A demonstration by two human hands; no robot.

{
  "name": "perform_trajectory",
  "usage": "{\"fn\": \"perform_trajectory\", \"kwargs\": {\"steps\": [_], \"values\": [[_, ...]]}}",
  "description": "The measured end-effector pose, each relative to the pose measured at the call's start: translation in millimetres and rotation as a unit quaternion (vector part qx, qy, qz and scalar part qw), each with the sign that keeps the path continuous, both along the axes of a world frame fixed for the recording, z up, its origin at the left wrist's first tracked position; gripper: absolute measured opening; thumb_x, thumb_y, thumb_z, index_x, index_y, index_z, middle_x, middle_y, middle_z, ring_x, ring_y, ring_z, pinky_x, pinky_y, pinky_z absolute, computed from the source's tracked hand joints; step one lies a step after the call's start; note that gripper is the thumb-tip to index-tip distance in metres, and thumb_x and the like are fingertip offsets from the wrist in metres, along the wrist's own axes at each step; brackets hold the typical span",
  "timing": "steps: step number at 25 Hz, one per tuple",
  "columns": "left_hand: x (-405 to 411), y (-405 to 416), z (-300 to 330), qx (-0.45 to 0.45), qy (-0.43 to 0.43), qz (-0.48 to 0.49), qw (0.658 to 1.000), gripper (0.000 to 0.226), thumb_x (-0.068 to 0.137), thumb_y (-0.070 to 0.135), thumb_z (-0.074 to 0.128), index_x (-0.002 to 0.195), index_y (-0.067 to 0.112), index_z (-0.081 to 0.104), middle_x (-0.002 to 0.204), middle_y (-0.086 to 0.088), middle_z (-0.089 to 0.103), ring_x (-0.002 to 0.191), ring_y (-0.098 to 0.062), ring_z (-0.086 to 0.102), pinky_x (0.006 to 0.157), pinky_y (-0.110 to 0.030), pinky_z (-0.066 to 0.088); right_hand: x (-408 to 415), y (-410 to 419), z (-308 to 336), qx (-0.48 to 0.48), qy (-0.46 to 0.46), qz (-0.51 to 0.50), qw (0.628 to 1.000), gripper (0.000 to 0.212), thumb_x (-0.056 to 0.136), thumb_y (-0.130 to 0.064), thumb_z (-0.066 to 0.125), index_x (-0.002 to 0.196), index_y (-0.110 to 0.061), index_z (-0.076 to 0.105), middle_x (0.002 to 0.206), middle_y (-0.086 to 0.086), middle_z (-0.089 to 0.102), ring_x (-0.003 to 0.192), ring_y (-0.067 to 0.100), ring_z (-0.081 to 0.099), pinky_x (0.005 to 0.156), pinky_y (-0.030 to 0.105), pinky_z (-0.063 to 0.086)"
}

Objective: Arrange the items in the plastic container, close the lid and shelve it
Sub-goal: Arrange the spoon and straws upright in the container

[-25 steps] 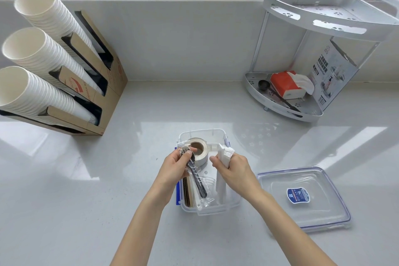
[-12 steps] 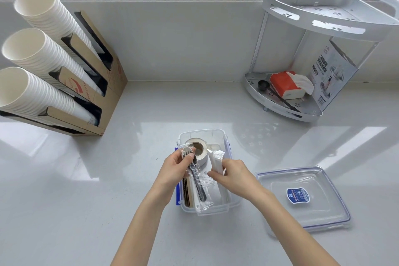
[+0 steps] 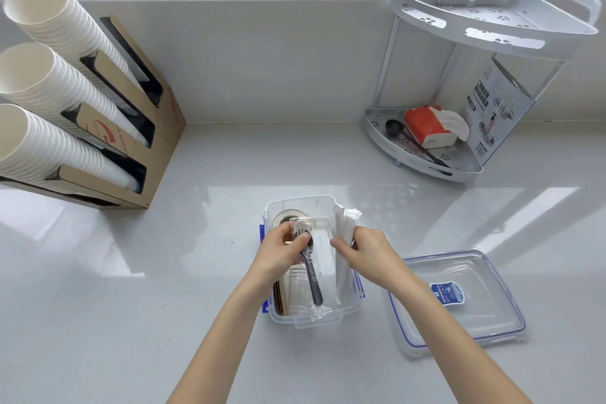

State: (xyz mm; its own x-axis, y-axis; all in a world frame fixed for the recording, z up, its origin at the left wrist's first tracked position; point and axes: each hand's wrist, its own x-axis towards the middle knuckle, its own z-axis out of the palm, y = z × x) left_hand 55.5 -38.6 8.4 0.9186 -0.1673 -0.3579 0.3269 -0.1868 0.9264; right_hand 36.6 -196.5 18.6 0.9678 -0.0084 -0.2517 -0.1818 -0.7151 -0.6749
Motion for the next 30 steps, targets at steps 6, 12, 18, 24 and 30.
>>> {"fn": "perform_trajectory", "kwargs": {"steps": [6, 12, 18, 24, 30], "values": [[1, -29, -14, 0.142, -0.044, -0.057, 0.987, 0.008, 0.087, 0.015, 0.052, 0.092, 0.012, 0.058, 0.076, -0.004, 0.058, 0.062, -0.015, 0.058, 0.077, -0.038, 0.055, 4, 0, 3, -0.014, 0.001, 0.002, 1.0, 0.037, 0.089, -0.03, 0.049, 0.059, -0.012, 0.041, 0.056, 0.0, 0.041, 0.064, 0.025, 0.043, 0.052, 0.029, 0.032], [6, -38, -13, 0.2, -0.105, -0.06, 0.972, 0.01, 0.086, 0.015, 0.051, 0.083, 0.009, 0.06, 0.072, -0.004, 0.058, 0.065, -0.018, 0.057, 0.077, -0.036, 0.055, 6, -1, 1, -0.018, 0.005, 0.001, 1.0, 0.04, 0.09, -0.026, 0.048, 0.052, -0.018, 0.036, 0.058, 0.008, 0.048, 0.065, 0.027, 0.046, 0.06, 0.028, 0.034], [10, -38, -17, 0.196, -0.145, -0.042, 0.969, 0.025, 0.086, 0.009, 0.048, 0.11, 0.01, 0.058, 0.081, -0.004, 0.057, 0.075, -0.021, 0.054, 0.072, -0.027, 0.041, 3, 2, 1, -0.009, 0.017, -0.013, 1.0, 0.031, 0.089, -0.025, 0.047, 0.068, -0.002, 0.051, 0.081, 0.029, 0.067, 0.075, 0.039, 0.06, 0.07, 0.038, 0.049], [0, -40, -37, 0.259, -0.154, -0.12, 0.946, 0.032, 0.089, 0.014, 0.046, 0.12, 0.016, 0.05, 0.109, -0.011, 0.063, 0.1, -0.027, 0.059, 0.085, -0.035, 0.047, 4, 3, -1, -0.021, 0.034, -0.01, 0.999, 0.035, 0.089, -0.027, 0.046, 0.058, -0.01, 0.045, 0.081, 0.026, 0.068, 0.079, 0.038, 0.063, 0.068, 0.038, 0.05], [3, -32, -42, 0.345, -0.146, -0.141, 0.916, 0.026, 0.089, 0.016, 0.041, 0.113, 0.012, 0.05, 0.107, -0.012, 0.064, 0.098, -0.034, 0.059, 0.08, -0.043, 0.05, 8, 12, -3, -0.066, 0.044, -0.011, 0.997, 0.035, 0.085, -0.022, 0.044, 0.053, -0.013, 0.032, 0.08, 0.024, 0.066, 0.074, 0.036, 0.059, 0.065, 0.036, 0.047]]}}
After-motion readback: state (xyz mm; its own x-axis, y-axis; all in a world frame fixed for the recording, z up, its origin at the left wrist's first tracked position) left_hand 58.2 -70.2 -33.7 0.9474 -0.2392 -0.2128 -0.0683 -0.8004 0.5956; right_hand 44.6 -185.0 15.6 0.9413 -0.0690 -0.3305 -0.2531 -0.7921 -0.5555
